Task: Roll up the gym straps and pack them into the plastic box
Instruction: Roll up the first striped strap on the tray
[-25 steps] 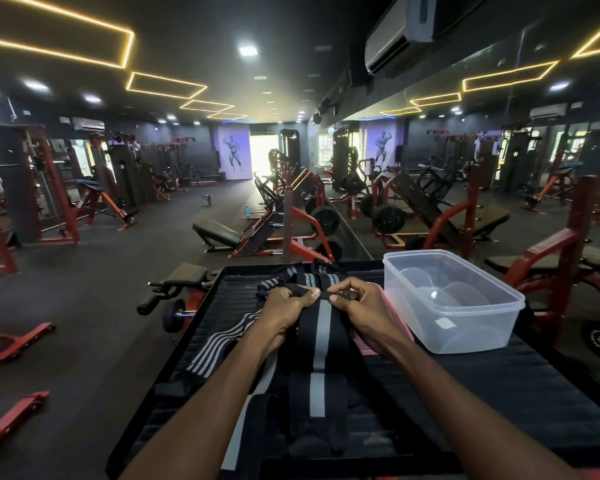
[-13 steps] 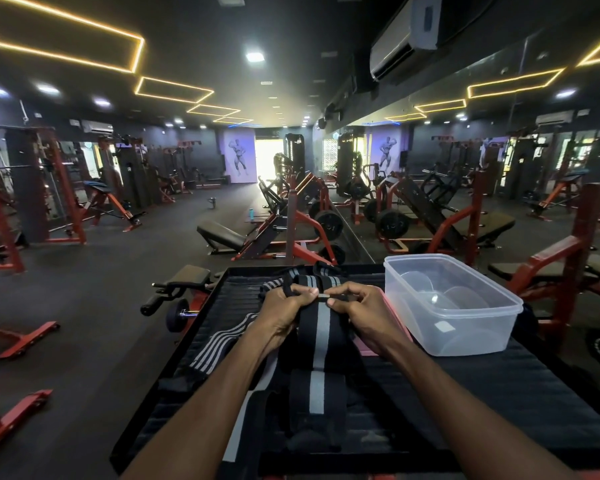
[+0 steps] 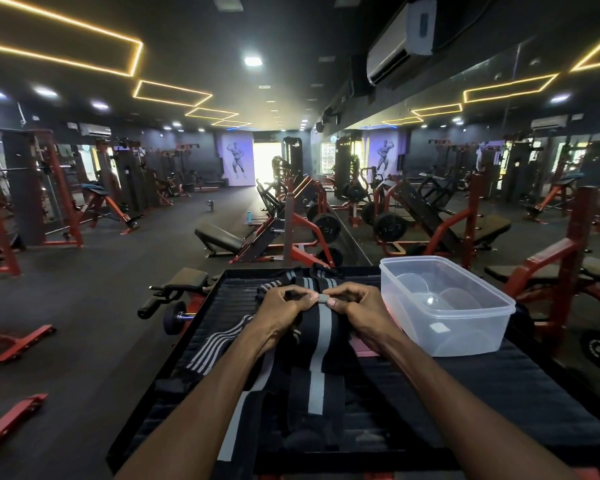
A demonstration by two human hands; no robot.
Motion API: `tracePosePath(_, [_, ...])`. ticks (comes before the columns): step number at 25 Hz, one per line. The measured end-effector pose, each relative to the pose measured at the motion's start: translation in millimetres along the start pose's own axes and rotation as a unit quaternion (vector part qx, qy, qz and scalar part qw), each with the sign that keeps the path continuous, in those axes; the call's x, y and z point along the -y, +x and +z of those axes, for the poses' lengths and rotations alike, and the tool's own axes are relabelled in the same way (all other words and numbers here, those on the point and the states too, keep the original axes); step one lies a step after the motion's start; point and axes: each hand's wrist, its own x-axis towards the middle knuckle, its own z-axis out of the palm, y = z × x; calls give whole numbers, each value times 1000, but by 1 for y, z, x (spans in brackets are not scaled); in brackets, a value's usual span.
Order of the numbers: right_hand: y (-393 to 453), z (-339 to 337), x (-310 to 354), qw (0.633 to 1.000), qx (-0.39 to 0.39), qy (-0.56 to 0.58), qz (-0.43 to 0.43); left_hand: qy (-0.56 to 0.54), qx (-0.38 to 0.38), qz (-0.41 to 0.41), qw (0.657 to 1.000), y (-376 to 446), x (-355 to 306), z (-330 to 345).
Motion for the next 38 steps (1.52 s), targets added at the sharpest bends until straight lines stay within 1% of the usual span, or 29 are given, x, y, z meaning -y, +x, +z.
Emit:
tracePosePath(3, [0, -1, 2, 1000, 13, 11, 8, 30, -28, 23, 999, -1, -2, -1])
tracePosePath(5, [0, -2, 3, 999, 33, -18, 16, 39, -43, 34, 998, 1, -2, -1])
tracePosePath(7, [1, -2, 2, 999, 34, -33, 9, 43, -43, 40, 997, 0, -4, 0])
tracePosePath(8, [1, -1, 2, 999, 27, -26, 2, 32, -35, 35, 998, 0, -4, 0])
tracePosePath(11, [0, -1, 1, 1000, 8, -12, -13, -53, -4, -18, 998, -2, -4, 2])
tracePosePath(12, [0, 0, 0, 1000, 9, -12, -14, -54, -6, -20, 998, -1, -3, 2])
tracePosePath(14, [0, -1, 1, 1000, 16, -5, -7, -5, -27, 3, 1000, 3, 0, 2])
tracePosePath(17, [0, -3, -1, 998, 31, 26, 37, 33, -42, 39, 998, 4, 0, 3])
tracePosePath(19, [3, -8, -5, 997, 51, -18, 47, 50, -45, 42, 997, 5, 1, 3])
tracePosePath(21, [6, -10, -8, 997, 43, -60, 29, 43, -46, 28, 998, 6, 3, 3])
tracePosePath(23, [7, -9, -7, 999, 16, -44, 9, 8, -33, -1, 999, 5, 4, 4])
tracePosePath(25, [6, -7, -5, 999, 10, -32, -12, 2, -8, -11, 1000, 3, 5, 6])
tracePosePath(28, [7, -7, -6, 999, 16, -25, -19, 15, -21, 37, 999, 2, 2, 8])
tracePosePath(30, [6, -8, -5, 999, 30, -16, 6, 17, -34, 47, 998, 4, 1, 9])
tracePosePath(32, [6, -9, -4, 999, 36, -24, 10, 22, -35, 47, 998, 3, 0, 9])
tracePosePath(34, [6, -8, -3, 999, 25, -20, -8, 7, -24, 31, 999, 4, 1, 8])
tracePosePath(37, [5, -4, -4, 1000, 9, 2, -10, -71, 19, -39, 997, 2, 0, 7])
tracePosePath(38, [4, -4, -5, 1000, 7, 5, -9, -68, 20, -47, 996, 2, 0, 6])
